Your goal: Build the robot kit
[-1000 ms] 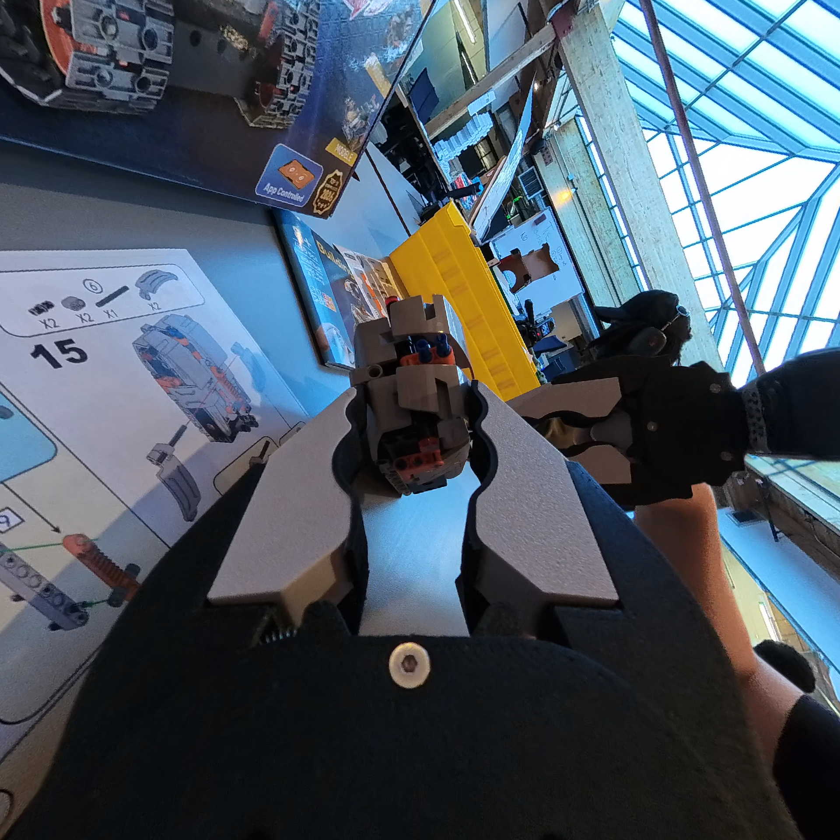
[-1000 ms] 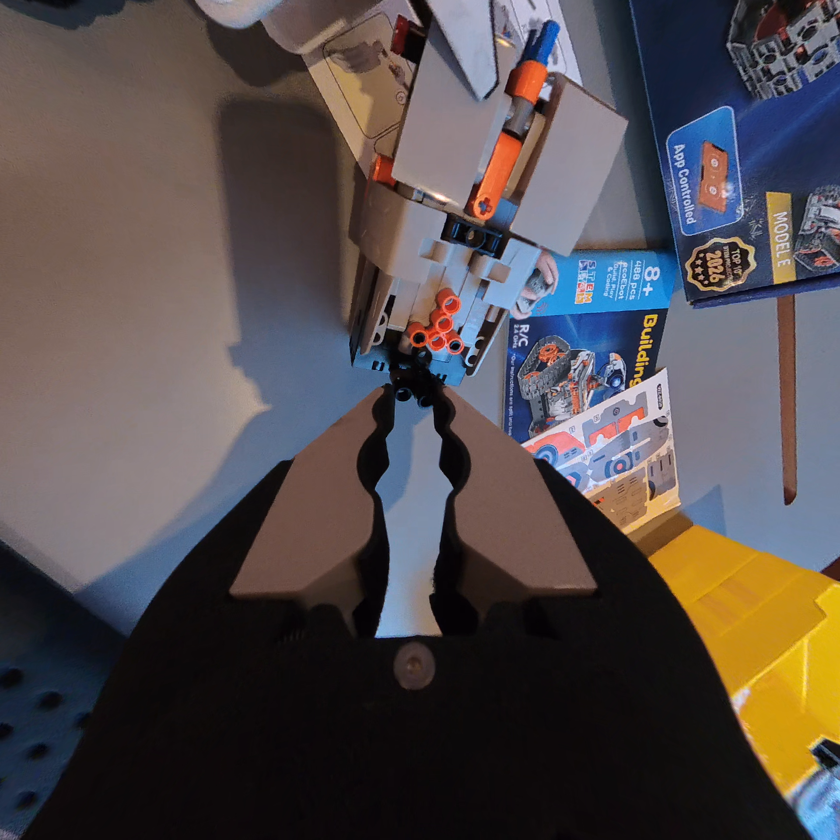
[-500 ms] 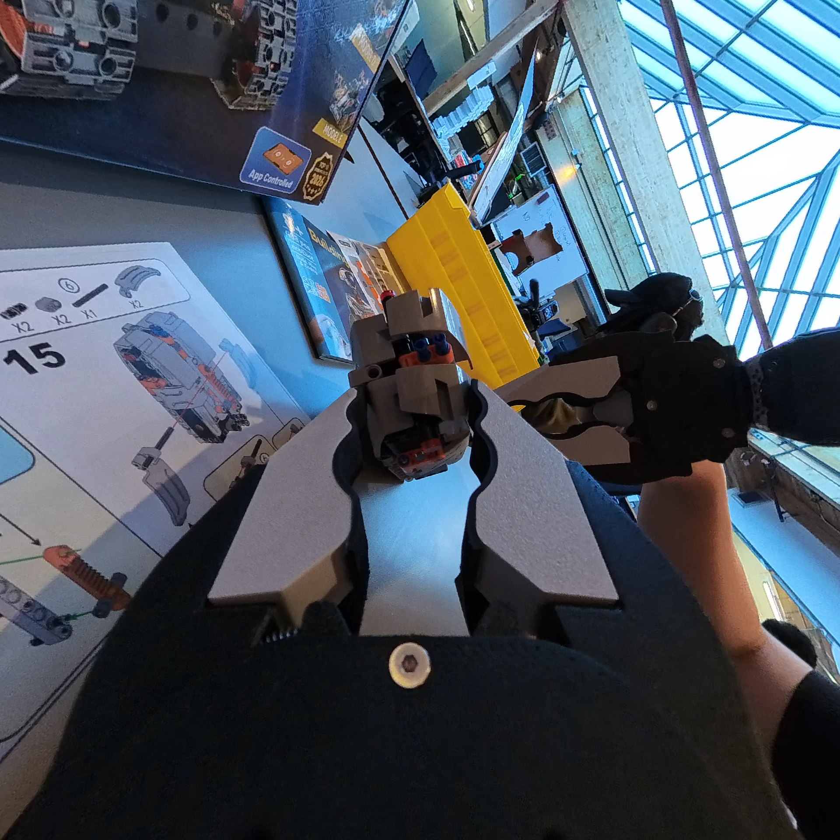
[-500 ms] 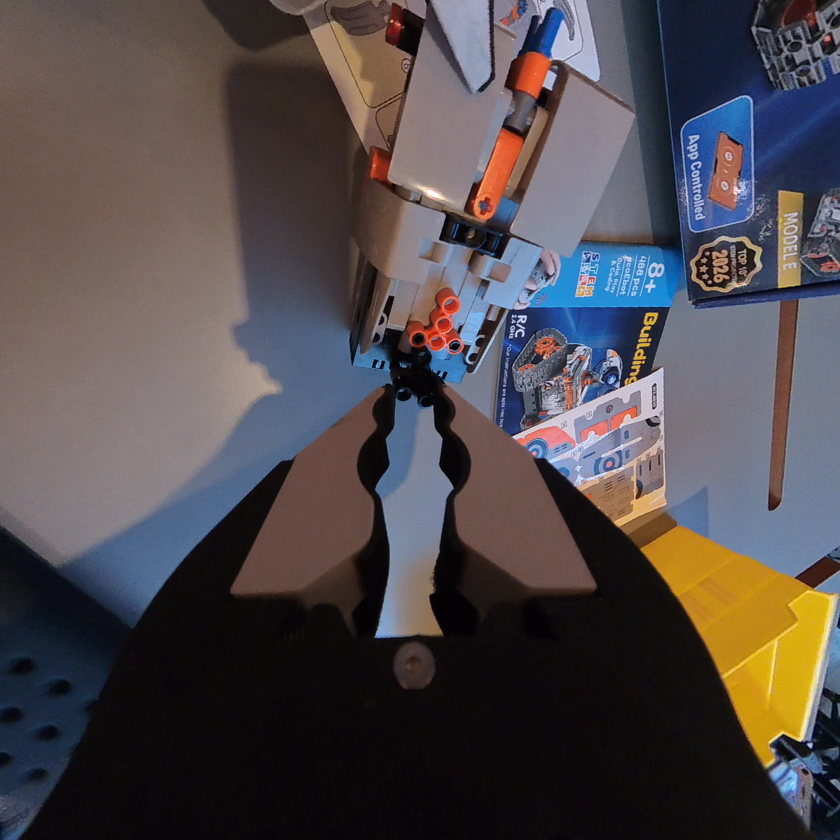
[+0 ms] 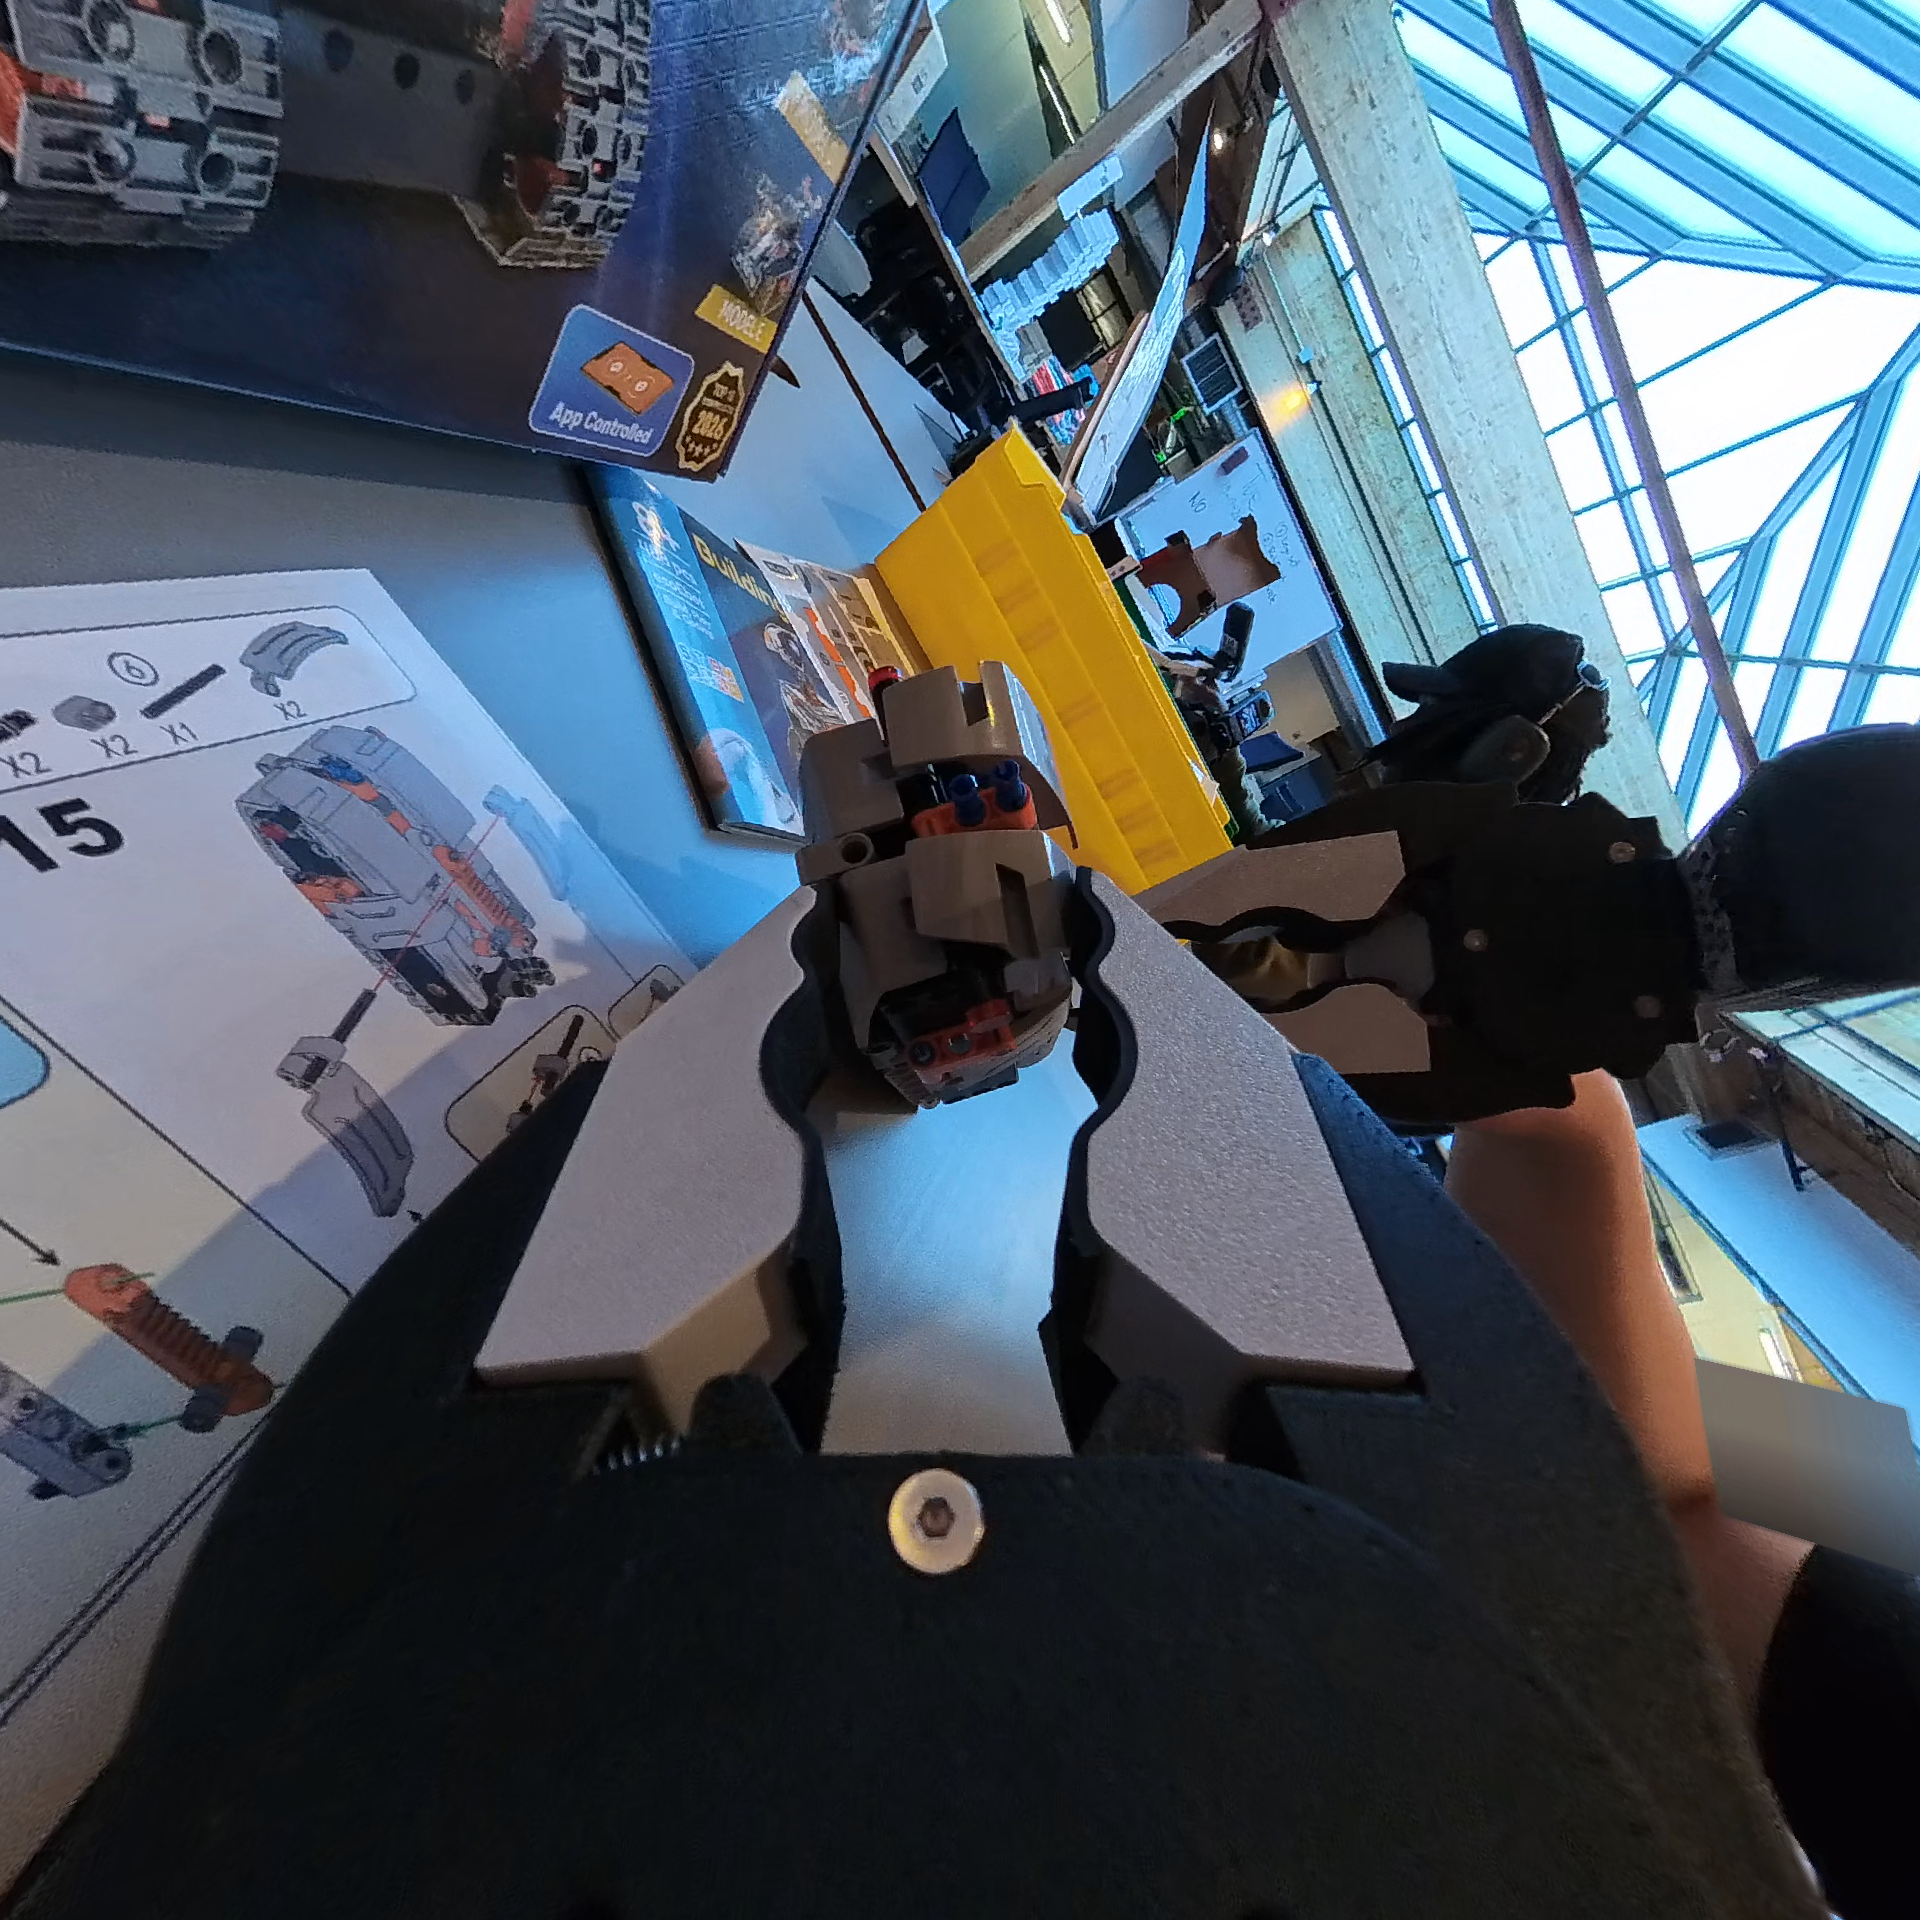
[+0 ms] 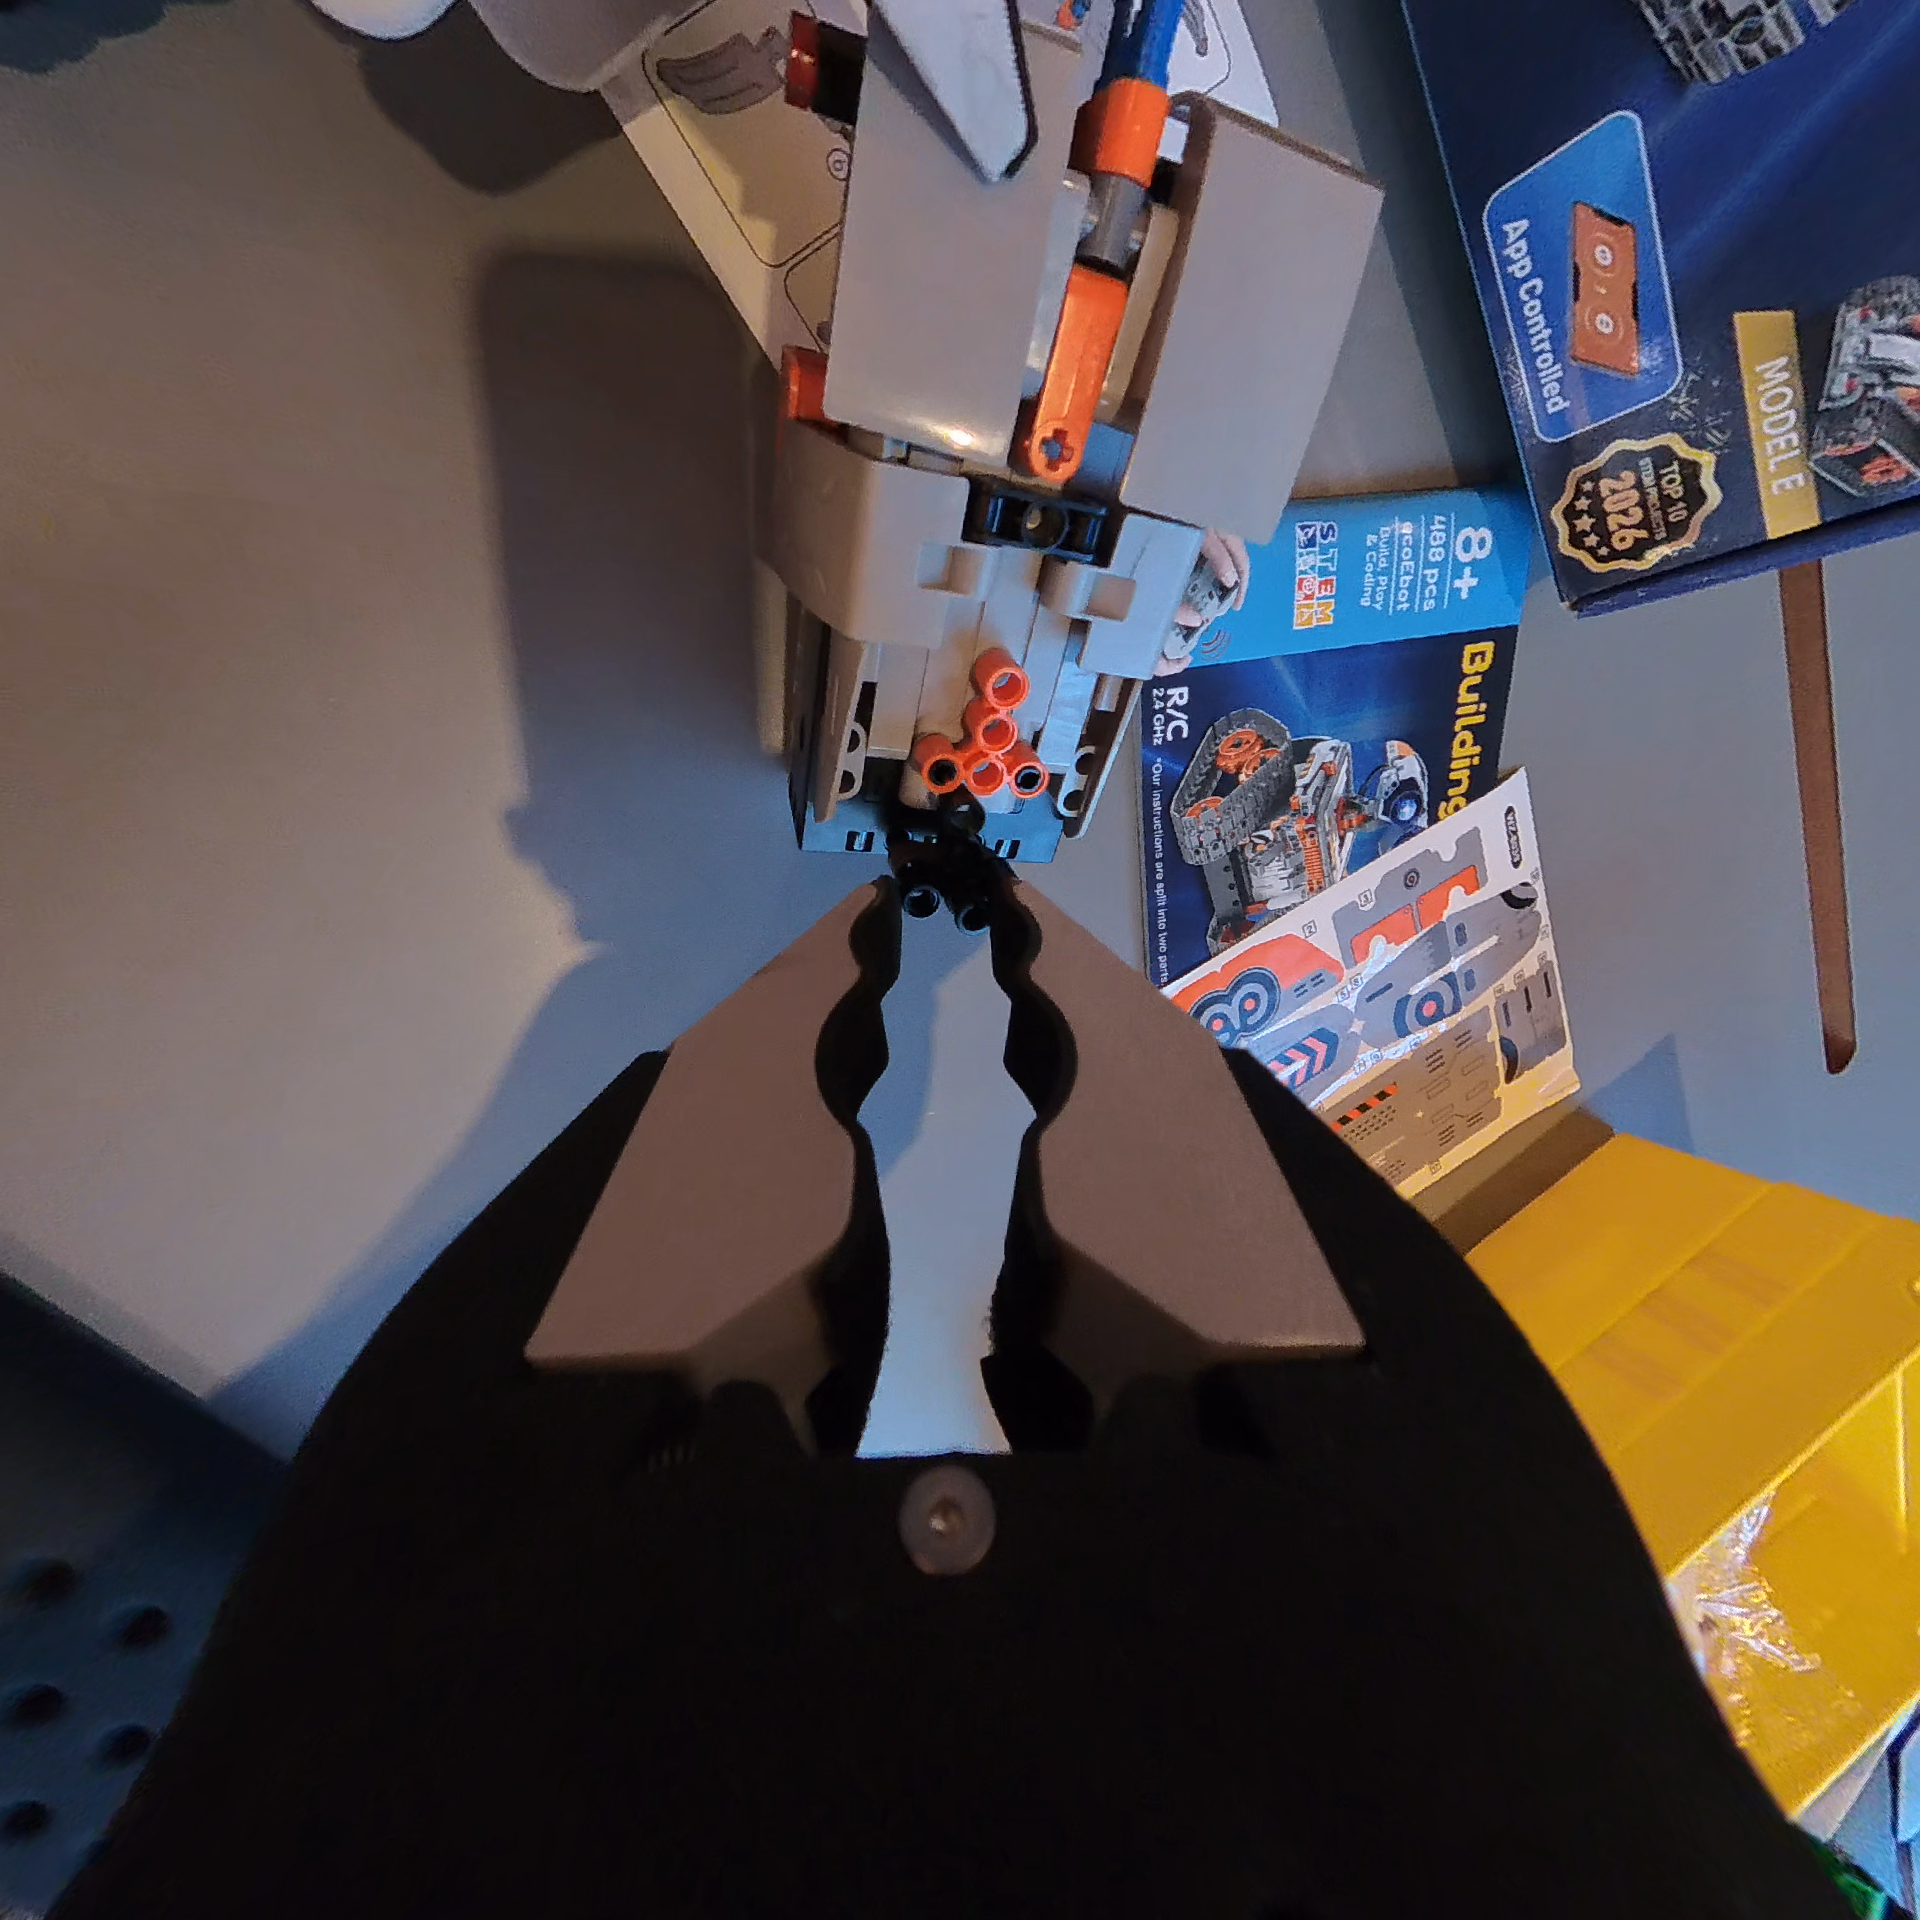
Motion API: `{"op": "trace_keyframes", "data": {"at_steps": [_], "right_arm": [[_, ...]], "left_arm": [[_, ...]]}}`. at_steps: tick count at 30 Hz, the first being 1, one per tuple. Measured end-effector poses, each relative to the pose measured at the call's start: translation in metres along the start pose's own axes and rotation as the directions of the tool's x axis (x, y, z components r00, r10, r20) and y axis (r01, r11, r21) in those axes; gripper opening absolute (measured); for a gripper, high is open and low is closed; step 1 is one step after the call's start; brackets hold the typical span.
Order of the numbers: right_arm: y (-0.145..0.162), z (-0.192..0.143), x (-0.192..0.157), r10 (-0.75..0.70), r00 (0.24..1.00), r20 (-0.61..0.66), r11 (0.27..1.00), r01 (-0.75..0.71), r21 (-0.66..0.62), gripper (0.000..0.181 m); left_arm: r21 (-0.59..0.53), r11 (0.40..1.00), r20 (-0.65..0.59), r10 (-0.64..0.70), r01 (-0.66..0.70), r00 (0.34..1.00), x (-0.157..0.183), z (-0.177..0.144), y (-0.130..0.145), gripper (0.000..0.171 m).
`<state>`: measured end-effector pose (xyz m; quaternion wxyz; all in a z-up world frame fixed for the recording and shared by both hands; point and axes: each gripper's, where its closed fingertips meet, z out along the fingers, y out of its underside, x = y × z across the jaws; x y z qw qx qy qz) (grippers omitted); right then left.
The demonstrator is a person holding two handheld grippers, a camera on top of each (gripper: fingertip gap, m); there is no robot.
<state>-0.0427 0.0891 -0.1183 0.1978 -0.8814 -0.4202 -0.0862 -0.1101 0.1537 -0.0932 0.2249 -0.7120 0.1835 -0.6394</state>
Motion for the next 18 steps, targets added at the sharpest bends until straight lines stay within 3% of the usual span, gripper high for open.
{"op": "trace_keyframes", "data": {"at_steps": [4,6,9,13,18], "right_arm": [[0.001,0.0,0.0,-0.013,1.0,-0.013,1.0,0.012,-0.022,0.015],[0.004,0.0,-0.001,-0.105,0.994,-0.026,0.993,0.104,-0.057,0.014],[0.029,0.02,-0.011,-0.144,0.989,0.034,0.973,0.148,-0.178,0.003],[0.019,0.009,-0.004,-0.132,0.99,-0.054,0.989,0.128,-0.073,0.004],[0.032,0.012,-0.01,-0.05,0.999,-0.014,0.998,0.049,-0.038,0.005]], "left_arm": [[0.0,1.0,-0.003,-0.003,0.003,1.0,0.0,0.0,0.0,0.041],[-0.001,1.0,-0.004,-0.001,0.001,1.0,0.0,0.0,0.0,0.041],[0.005,1.0,-0.011,-0.022,0.022,1.0,-0.002,-0.001,-0.001,0.042],[-0.027,0.997,-0.03,-0.067,0.066,0.997,-0.005,-0.002,0.003,0.041],[-0.092,0.992,-0.042,-0.09,0.086,0.995,-0.002,-0.001,0.009,0.041]]}}
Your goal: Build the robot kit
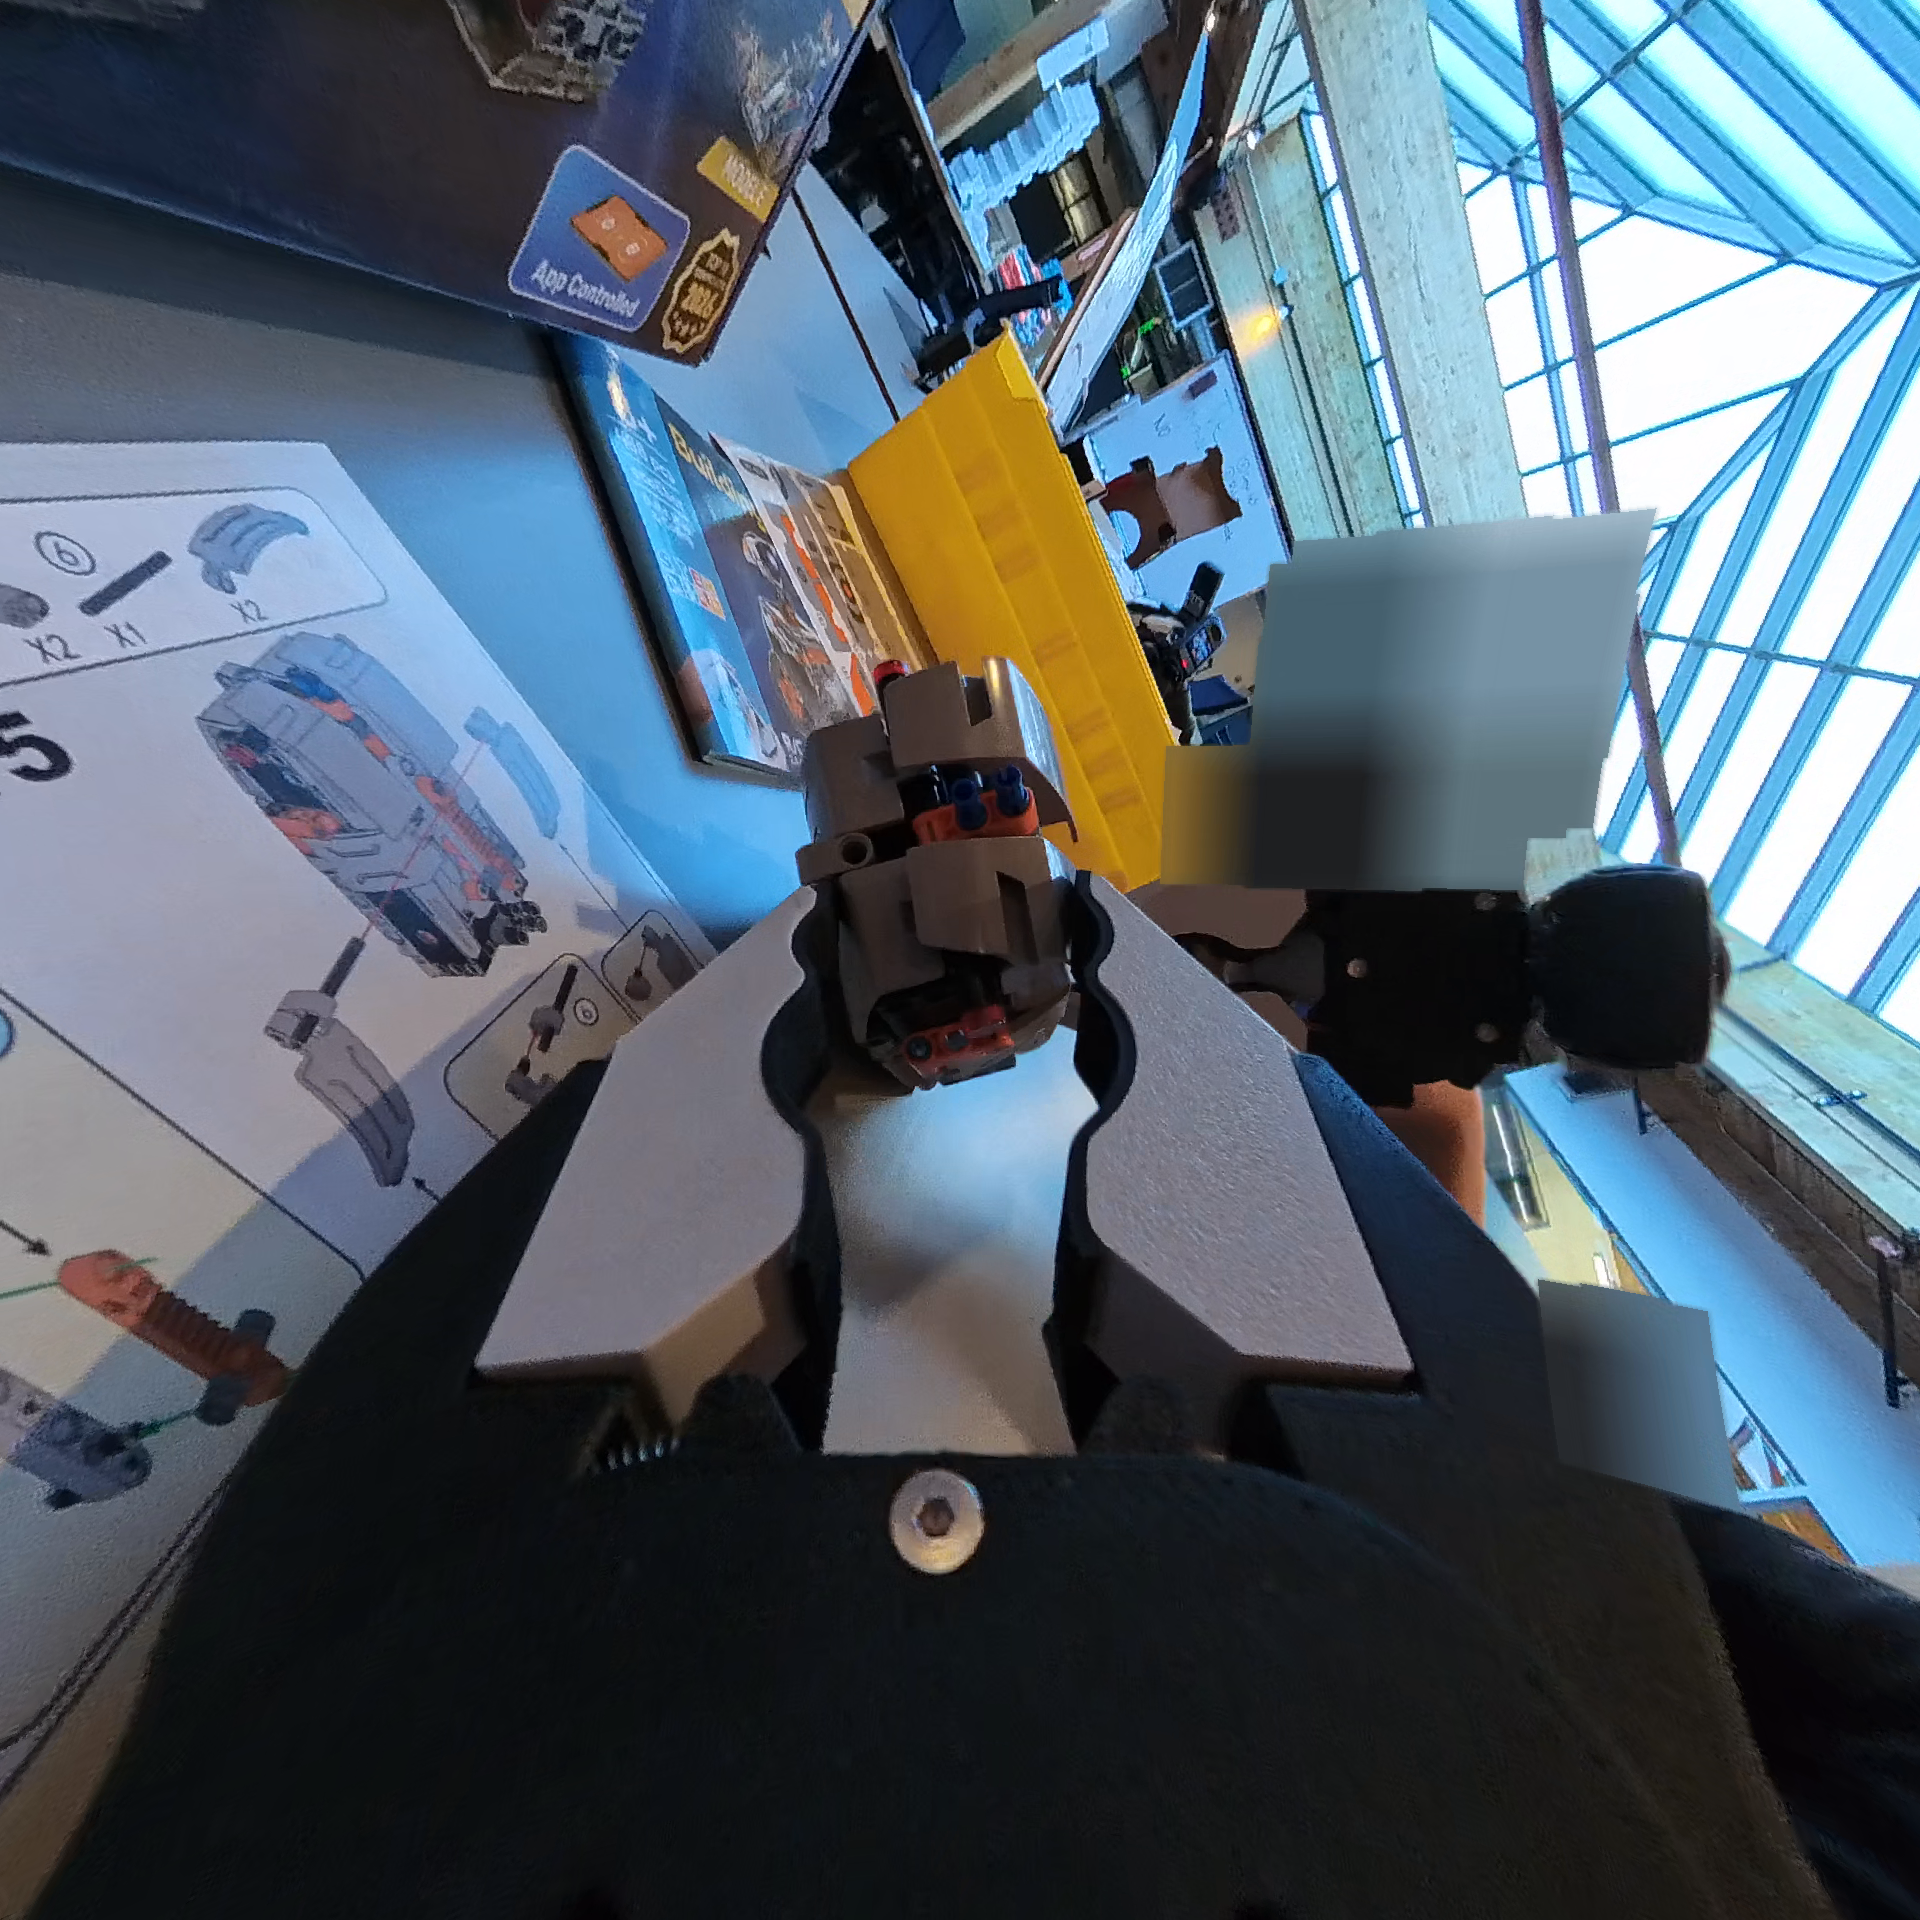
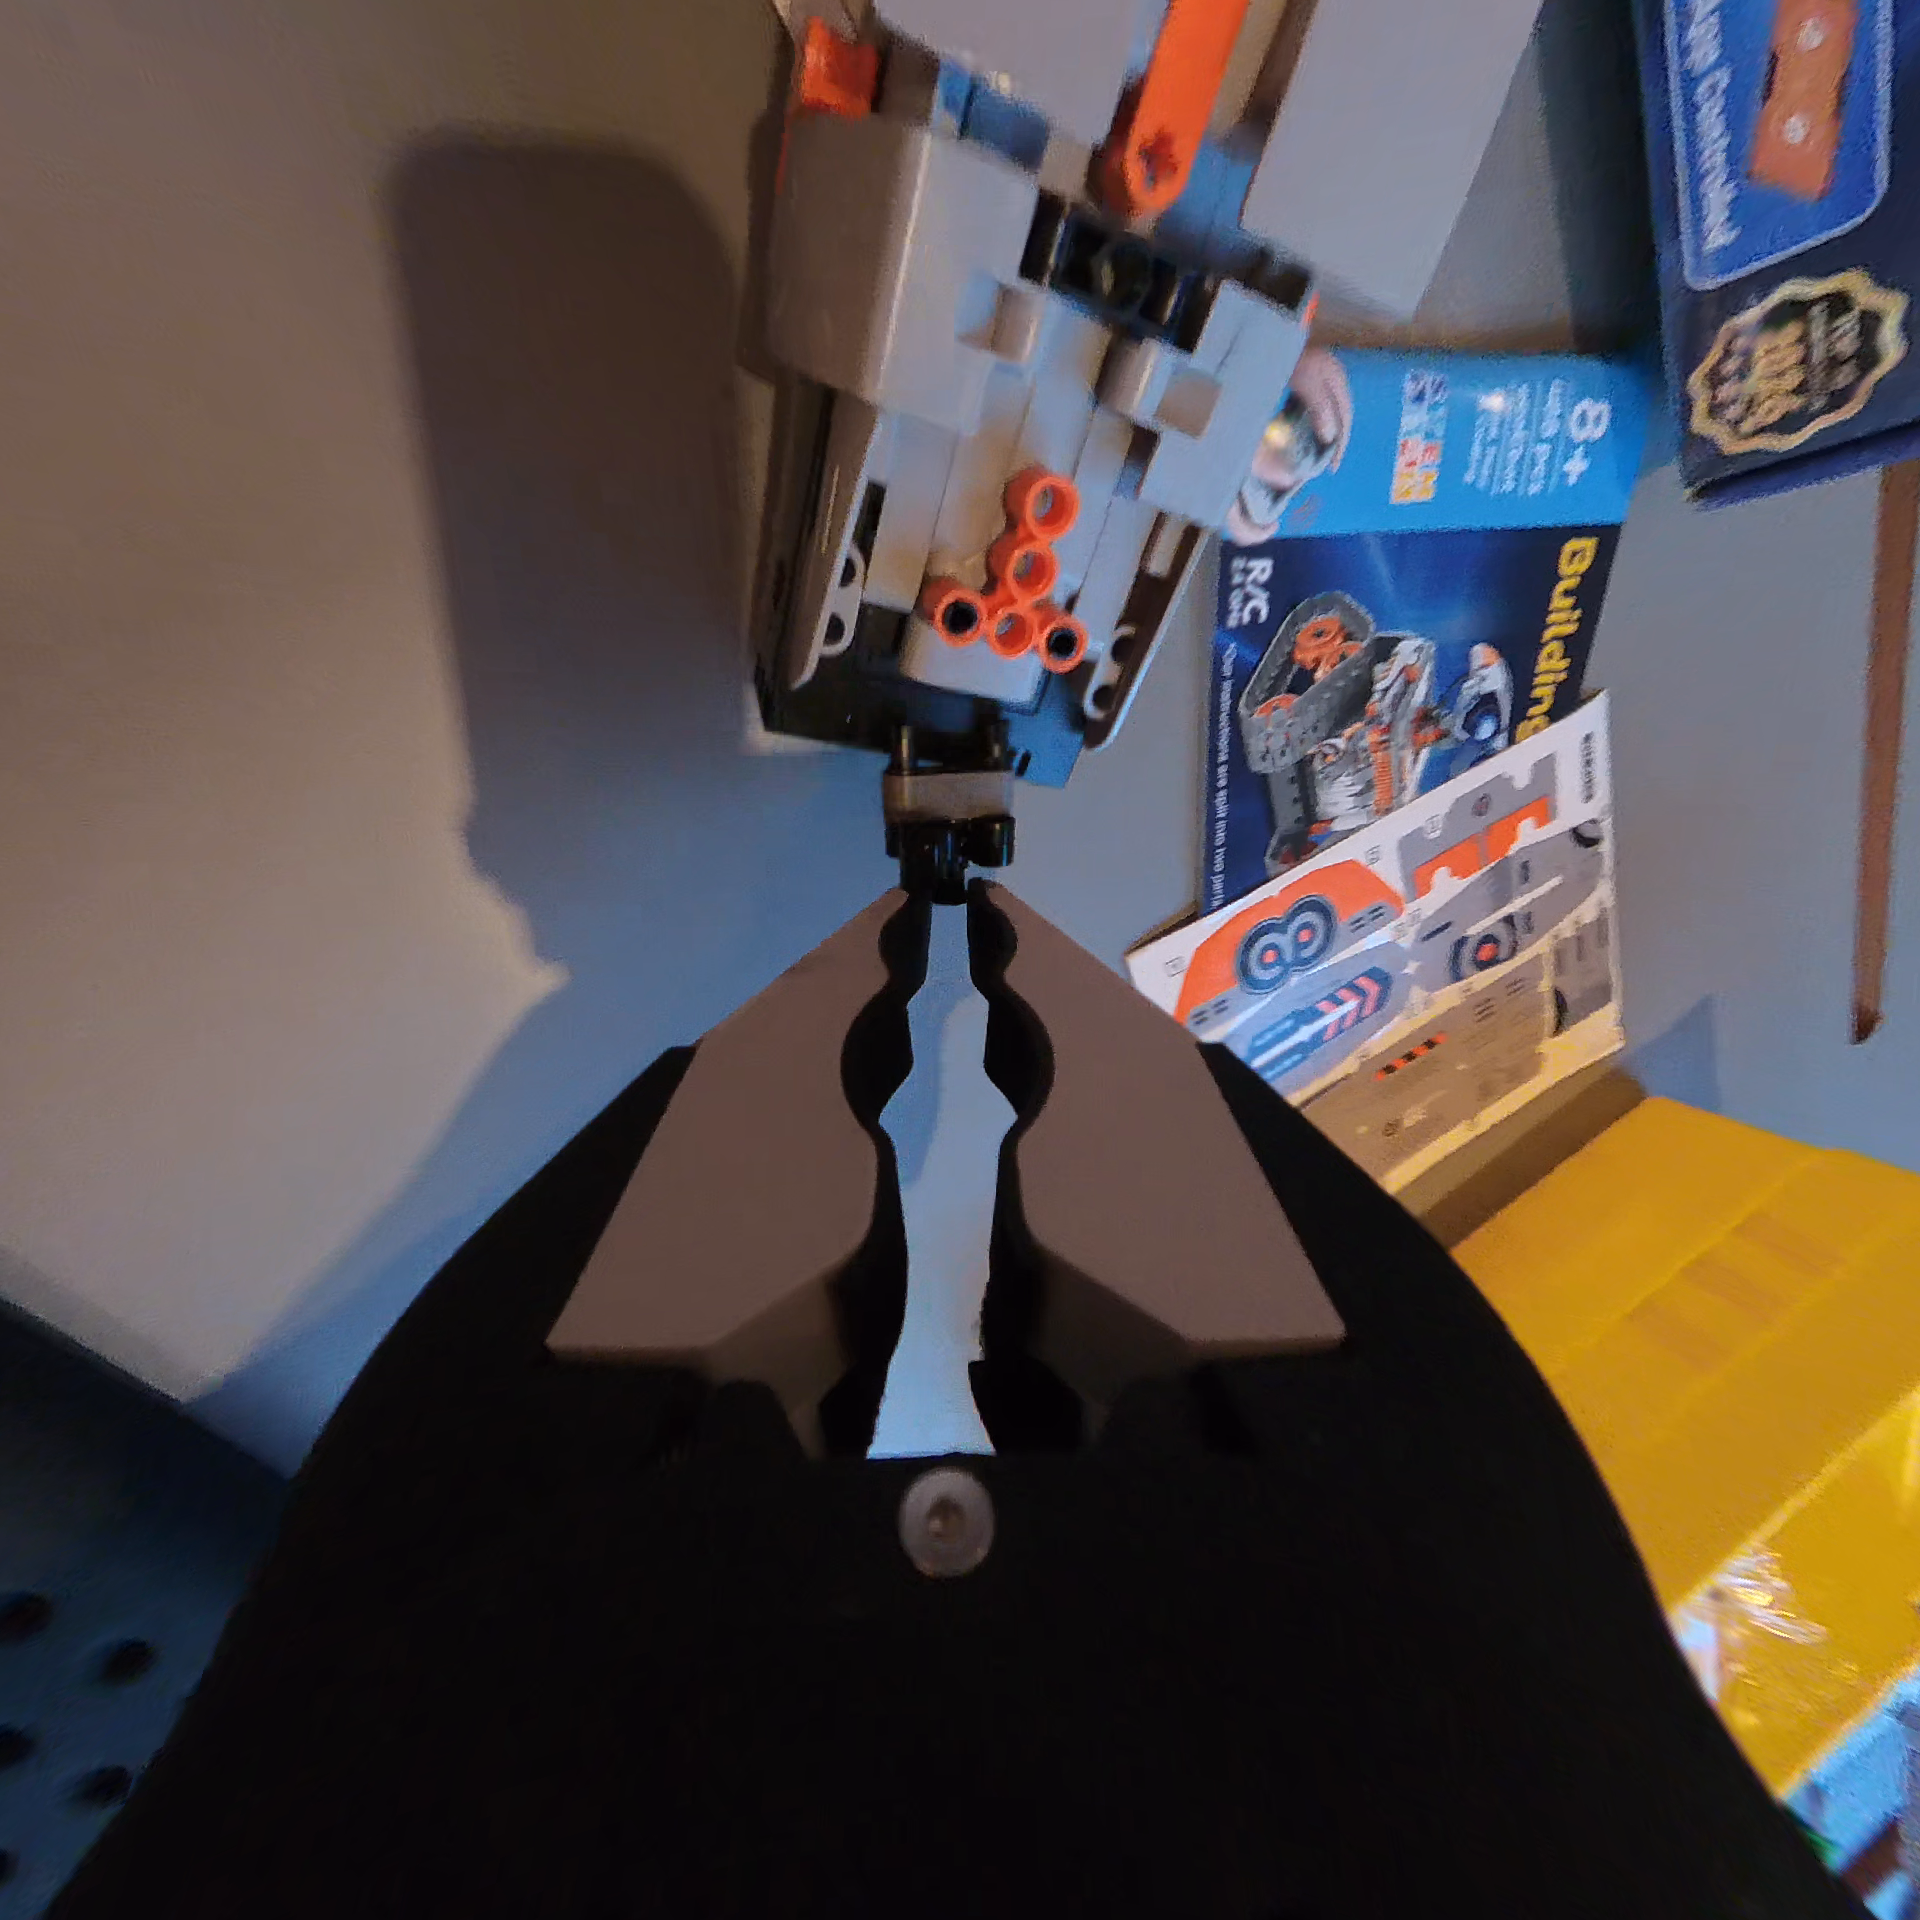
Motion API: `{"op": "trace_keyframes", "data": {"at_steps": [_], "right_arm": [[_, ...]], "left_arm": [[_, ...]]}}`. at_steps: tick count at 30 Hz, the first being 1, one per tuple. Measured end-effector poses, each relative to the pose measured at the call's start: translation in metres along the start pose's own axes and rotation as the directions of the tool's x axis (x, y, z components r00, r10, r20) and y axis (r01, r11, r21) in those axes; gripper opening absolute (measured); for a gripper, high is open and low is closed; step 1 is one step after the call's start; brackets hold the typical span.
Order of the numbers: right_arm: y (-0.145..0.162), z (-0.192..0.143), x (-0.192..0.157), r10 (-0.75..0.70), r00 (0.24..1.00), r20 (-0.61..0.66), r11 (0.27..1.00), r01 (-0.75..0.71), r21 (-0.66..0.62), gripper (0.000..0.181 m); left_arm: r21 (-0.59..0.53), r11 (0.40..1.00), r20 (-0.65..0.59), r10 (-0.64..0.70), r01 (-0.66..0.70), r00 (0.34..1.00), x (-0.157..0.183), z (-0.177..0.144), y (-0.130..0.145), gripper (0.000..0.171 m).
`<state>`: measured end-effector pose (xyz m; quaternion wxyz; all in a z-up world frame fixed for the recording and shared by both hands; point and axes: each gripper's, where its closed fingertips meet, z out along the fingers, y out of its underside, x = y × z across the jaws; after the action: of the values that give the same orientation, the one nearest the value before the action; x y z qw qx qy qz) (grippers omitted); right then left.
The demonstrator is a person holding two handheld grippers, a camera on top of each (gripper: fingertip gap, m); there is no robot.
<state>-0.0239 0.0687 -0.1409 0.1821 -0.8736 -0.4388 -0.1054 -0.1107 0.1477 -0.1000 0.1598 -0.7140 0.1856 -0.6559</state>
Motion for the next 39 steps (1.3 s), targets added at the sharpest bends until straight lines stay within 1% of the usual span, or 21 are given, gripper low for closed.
{"op": "trace_keyframes", "data": {"at_steps": [5,9,12,16,19,21,24,26,29,31,32,33,34,35,37,38,39], "right_arm": [[0.005,0.001,-0.023,0.098,0.992,0.074,0.985,-0.108,0.136,0.004],[0.004,-0.01,-0.045,0.109,0.987,0.122,0.954,-0.138,0.268,0.004],[0.0,-0.019,-0.055,0.09,0.987,0.133,0.922,-0.133,0.363,0.004],[-0.006,-0.027,-0.066,0.026,0.989,0.142,0.899,-0.085,0.43,0.005],[-0.005,-0.025,-0.074,0.008,0.986,0.169,0.909,-0.078,0.408,0.005],[0.002,-0.021,-0.076,-0.002,0.985,0.173,0.928,-0.063,0.366,0.005],[0.017,-0.021,-0.074,-0.038,0.989,0.146,0.967,-0.001,0.256,0.005],[0.02,-0.025,-0.07,-0.084,0.991,0.108,0.978,0.06,0.202,0.005],[0.024,-0.029,-0.069,-0.171,0.98,0.1,0.982,0.161,0.102,0.005],[0.026,-0.03,-0.068,-0.231,0.969,0.093,0.973,0.228,0.036,0.005],[0.027,-0.031,-0.068,-0.253,0.963,0.099,0.967,0.253,0.004,0.005],[0.029,-0.03,-0.069,-0.273,0.957,0.102,0.961,0.277,-0.024,0.005],[0.03,-0.03,-0.07,-0.289,0.951,0.107,0.954,0.295,-0.045,0.005],[0.03,-0.03,-0.072,-0.298,0.948,0.114,0.951,0.305,-0.056,0.005],[0.029,-0.029,-0.076,-0.292,0.948,0.127,0.952,0.301,-0.058,0.005],[0.029,-0.027,-0.079,-0.279,0.951,0.133,0.956,0.288,-0.057,0.005],[0.029,-0.026,-0.083,-0.252,0.957,0.14,0.963,0.262,-0.056,0.005]], "left_arm": [[-0.096,0.994,0.02,-0.046,0.048,0.999,0.0,-0.012,0.011,0.041],[-0.086,0.996,0.049,-0.032,0.036,0.998,0.007,-0.027,0.024,0.041],[-0.085,0.996,0.053,-0.026,0.03,0.998,0.017,-0.038,0.041,0.041],[-0.097,0.995,0.037,-0.022,0.025,0.999,0.028,-0.056,0.056,0.04],[-0.056,0.997,0.025,-0.055,0.056,0.998,0.026,-0.07,0.057,0.04],[-0.023,0.998,0.029,-0.049,0.05,0.998,0.025,-0.079,0.053,0.039],[0.019,0.998,0.066,0.054,-0.055,0.996,0.029,-0.09,0.039,0.039],[0.034,0.991,0.102,0.129,-0.133,0.986,0.034,-0.095,0.031,0.039],[0.046,0.97,0.133,0.232,-0.24,0.964,0.045,-0.099,0.026,0.037],[0.032,0.94,0.142,0.332,-0.339,0.933,0.057,-0.097,0.027,0.035],[0.037,0.916,0.135,0.39,-0.398,0.911,0.067,-0.096,0.028,0.008],[0.075,0.881,0.097,0.46,-0.468,0.882,0.083,-0.097,0.026,0.0],[0.093,0.854,0.08,0.506,-0.512,0.859,0.095,-0.097,0.027,0.0],[0.064,0.831,0.073,0.548,-0.553,0.833,0.1,-0.095,0.032,0.0],[-0.055,0.792,0.127,0.609,-0.608,0.783,0.09,-0.09,0.045,0.0],[-0.073,0.779,0.145,0.626,-0.623,0.766,0.087,-0.088,0.048,0.0],[-0.056,0.79,0.134,0.612,-0.611,0.779,0.092,-0.085,0.051,0.013]]}}
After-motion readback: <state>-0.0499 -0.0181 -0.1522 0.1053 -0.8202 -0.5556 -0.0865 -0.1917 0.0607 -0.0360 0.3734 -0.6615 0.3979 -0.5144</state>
